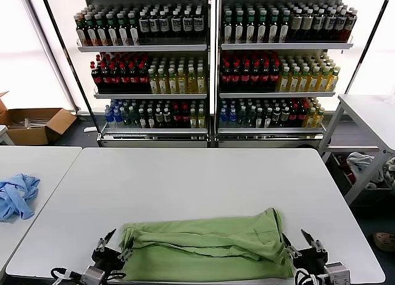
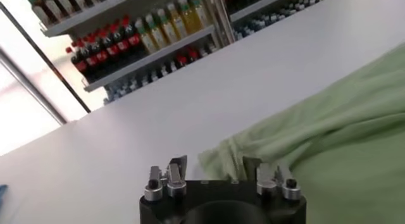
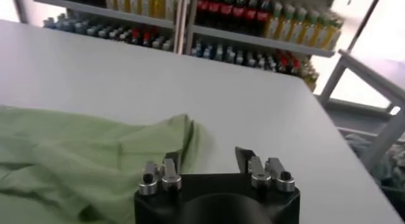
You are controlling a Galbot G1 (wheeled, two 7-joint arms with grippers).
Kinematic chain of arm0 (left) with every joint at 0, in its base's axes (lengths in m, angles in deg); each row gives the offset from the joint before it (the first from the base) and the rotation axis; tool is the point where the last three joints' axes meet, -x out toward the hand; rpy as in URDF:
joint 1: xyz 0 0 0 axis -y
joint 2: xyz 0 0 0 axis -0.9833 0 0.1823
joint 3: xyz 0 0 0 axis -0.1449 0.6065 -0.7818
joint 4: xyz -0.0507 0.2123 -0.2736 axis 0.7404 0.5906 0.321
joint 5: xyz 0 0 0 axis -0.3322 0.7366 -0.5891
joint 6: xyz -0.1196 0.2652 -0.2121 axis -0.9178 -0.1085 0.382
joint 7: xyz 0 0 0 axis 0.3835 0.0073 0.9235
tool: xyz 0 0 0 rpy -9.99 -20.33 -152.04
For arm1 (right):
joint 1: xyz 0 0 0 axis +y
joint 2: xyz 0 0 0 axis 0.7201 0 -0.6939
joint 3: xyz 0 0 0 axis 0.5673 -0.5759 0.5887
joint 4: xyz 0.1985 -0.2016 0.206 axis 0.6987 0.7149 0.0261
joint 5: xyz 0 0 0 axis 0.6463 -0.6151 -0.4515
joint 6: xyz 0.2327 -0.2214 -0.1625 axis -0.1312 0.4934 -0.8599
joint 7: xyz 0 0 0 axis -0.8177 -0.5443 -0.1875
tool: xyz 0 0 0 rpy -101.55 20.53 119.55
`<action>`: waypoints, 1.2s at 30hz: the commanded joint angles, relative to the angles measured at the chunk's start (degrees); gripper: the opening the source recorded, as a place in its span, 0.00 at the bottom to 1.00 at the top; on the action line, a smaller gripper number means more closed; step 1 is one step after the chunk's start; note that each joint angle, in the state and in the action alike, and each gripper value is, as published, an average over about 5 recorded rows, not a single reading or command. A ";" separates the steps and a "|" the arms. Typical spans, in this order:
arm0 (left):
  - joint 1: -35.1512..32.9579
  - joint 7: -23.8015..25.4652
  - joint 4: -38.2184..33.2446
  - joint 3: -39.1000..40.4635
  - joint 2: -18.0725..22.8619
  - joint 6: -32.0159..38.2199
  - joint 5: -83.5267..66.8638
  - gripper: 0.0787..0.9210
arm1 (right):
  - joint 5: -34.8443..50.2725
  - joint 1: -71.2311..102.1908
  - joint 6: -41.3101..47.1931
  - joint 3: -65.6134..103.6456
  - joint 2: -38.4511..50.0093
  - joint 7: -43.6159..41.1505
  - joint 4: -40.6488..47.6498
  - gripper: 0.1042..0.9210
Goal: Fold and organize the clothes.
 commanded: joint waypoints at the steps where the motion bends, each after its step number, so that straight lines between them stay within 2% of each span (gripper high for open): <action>1: -1.16 -2.03 -5.03 -5.25 -0.85 -0.16 -3.10 0.73 | -0.46 -1.29 -5.24 3.52 -0.50 3.57 0.40 0.75; 6: 0.84 -1.74 -5.16 -1.61 4.87 5.96 -5.39 0.87 | 0.88 -0.02 -19.06 4.72 0.06 -6.21 3.13 0.87; 9: 0.52 -1.36 -3.33 0.87 7.17 10.55 -5.30 0.88 | 3.24 0.37 -28.13 5.21 0.80 -11.78 7.45 0.88; 12: -0.82 -1.46 -1.17 2.80 8.57 15.72 -4.81 0.88 | 9.43 -0.42 -32.37 7.01 1.06 -14.44 11.24 0.88; 15: -2.17 -2.13 1.55 4.76 9.20 20.12 -4.16 0.88 | 14.61 -0.95 -33.02 9.27 0.75 -14.58 12.65 0.88; 19: -2.46 -2.77 4.12 6.26 9.49 21.94 -4.83 0.88 | 15.79 -0.72 -34.02 10.46 -0.04 -14.51 12.67 0.88; 36: 1.56 -3.59 8.15 6.47 11.00 17.81 -20.93 0.88 | 16.72 -0.48 -35.11 11.71 -1.03 -13.58 12.43 0.88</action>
